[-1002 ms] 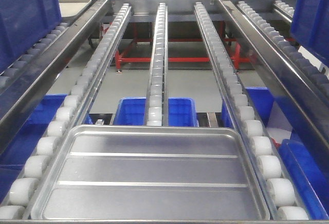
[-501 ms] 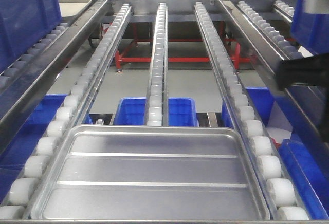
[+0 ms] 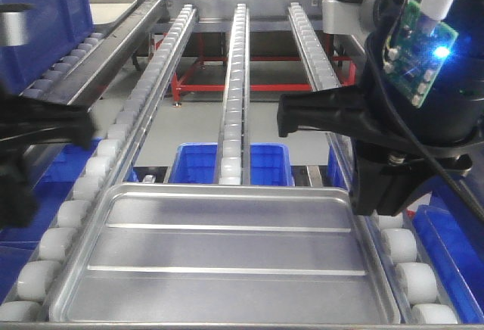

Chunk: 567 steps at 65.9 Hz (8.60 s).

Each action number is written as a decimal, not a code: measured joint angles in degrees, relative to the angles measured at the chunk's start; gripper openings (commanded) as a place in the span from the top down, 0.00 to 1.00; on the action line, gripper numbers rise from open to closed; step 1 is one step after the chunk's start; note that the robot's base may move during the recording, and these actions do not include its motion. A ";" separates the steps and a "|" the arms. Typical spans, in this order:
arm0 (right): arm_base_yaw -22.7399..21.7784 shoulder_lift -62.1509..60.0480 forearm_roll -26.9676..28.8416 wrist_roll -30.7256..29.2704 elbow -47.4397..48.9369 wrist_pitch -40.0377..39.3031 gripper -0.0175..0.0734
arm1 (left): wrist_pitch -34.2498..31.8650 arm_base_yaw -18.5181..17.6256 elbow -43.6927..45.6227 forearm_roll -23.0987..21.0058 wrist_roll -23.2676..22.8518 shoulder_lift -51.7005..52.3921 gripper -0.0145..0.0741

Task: Grab silver tray and stack on right shelf
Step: 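Lower both grippers onto the near corners of the silver tray, then close both grippers on the tray's side rims, then lift the tray with both grippers and pull it toward the robot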

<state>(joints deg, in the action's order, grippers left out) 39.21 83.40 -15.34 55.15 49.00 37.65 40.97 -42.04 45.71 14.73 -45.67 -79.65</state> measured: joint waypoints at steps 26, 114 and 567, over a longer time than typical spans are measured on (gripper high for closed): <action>-5.69 2.32 6.59 -13.51 0.13 -0.43 0.74 | -1.22 -0.37 4.30 -2.90 1.30 -4.57 0.94; -4.86 4.61 7.55 -13.58 0.13 -2.13 0.43 | -2.07 -0.37 4.30 -1.98 1.56 -6.11 0.49; 14.49 -10.87 2.84 16.00 -3.55 13.65 0.75 | 13.98 -16.32 0.92 -1.44 -12.26 7.11 0.95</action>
<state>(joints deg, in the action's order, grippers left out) 53.69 72.54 -12.50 71.16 45.45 51.30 54.95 -58.35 46.64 13.28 -57.93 -72.54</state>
